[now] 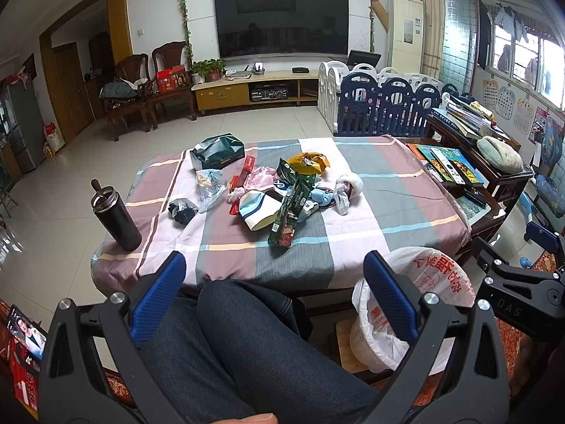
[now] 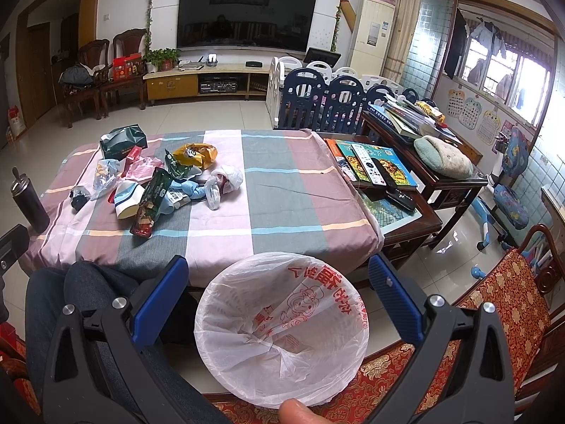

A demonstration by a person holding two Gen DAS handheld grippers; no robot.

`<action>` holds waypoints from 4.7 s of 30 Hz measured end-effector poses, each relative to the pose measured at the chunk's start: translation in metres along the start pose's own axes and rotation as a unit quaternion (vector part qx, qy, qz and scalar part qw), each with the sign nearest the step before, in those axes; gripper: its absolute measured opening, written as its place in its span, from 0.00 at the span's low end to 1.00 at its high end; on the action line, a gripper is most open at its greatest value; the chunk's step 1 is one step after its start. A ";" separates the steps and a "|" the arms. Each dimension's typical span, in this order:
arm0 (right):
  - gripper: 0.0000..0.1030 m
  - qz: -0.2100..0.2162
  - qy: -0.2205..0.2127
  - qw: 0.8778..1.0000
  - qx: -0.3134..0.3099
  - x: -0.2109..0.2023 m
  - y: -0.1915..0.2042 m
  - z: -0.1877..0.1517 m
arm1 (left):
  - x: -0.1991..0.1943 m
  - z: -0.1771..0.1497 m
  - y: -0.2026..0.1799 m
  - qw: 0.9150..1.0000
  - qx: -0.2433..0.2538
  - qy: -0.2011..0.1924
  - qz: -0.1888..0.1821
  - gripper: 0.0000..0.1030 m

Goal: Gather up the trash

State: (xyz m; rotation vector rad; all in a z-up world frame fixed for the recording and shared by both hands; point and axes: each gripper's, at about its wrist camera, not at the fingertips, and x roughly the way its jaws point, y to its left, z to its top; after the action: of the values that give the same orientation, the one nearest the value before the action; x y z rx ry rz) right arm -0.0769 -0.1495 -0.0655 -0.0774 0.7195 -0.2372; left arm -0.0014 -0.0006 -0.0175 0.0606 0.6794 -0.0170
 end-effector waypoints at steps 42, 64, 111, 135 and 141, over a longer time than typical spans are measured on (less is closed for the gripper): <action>0.53 0.188 0.102 0.977 0.003 0.162 0.110 0.015 | 0.072 -0.086 0.173 0.977 -0.165 0.076 0.110 0.51; 0.06 0.226 0.138 0.964 0.015 0.246 0.139 0.012 | 0.205 -0.045 0.155 0.963 -0.231 0.133 -0.028 0.76; 0.42 0.071 0.264 0.951 0.142 0.172 -0.073 -0.094 | 0.095 -0.025 -0.053 0.938 -0.006 0.105 -0.331 0.13; 0.61 0.005 0.130 0.972 0.197 0.153 -0.115 -0.045 | 0.190 -0.037 -0.050 0.977 0.007 0.168 -0.129 0.59; 0.61 0.053 0.149 0.972 0.176 0.183 -0.081 -0.025 | 0.268 -0.006 -0.024 0.986 -0.006 0.160 -0.045 0.65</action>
State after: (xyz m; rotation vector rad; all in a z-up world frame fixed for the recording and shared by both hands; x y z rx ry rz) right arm 0.0245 -0.2716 -0.1893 0.3409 0.9678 -0.2740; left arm 0.2023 -0.0232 -0.1912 0.0208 1.0027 -0.0922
